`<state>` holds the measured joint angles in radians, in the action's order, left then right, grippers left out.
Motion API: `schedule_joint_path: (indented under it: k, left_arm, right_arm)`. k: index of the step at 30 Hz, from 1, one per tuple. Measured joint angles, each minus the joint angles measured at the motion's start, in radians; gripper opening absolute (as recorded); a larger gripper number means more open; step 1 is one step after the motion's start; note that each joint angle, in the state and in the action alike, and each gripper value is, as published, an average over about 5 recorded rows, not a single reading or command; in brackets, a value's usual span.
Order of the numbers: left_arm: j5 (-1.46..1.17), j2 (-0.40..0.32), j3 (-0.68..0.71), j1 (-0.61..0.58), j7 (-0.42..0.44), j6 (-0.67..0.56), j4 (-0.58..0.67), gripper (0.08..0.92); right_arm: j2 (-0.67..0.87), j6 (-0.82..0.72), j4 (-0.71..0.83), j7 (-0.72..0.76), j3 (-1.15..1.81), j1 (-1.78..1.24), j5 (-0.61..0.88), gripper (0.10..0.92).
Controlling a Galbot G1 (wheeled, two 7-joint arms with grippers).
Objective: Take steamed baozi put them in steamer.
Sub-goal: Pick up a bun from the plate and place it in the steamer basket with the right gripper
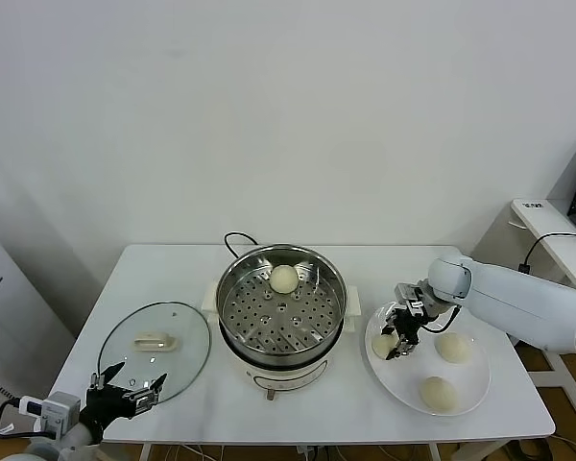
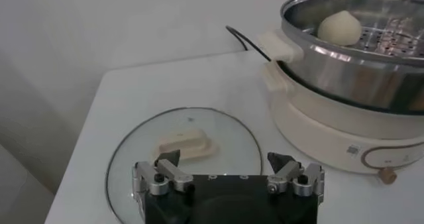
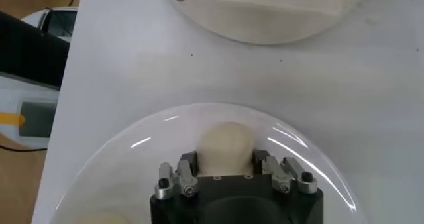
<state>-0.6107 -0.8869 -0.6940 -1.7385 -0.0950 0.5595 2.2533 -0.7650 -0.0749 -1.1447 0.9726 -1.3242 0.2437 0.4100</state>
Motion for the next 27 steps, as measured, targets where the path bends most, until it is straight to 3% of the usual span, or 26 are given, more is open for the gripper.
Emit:
schedule_joint_path:
  k: [14, 27]
  left_arm:
    - [0.001, 0.001, 0.000, -0.001, -0.004, 0.007, -0.001, 0.823]
    - [0.002, 0.010, 0.002, 0.003, -0.006, 0.009, 0.001, 0.823]
  right_arm:
    - [0.051, -0.015, -0.127, 0.034, -0.189, 0.321, 0.095, 0.467]
    - [-0.007, -0.100, -0.285, 0.013, -0.331, 0.663, 0.323, 0.467]
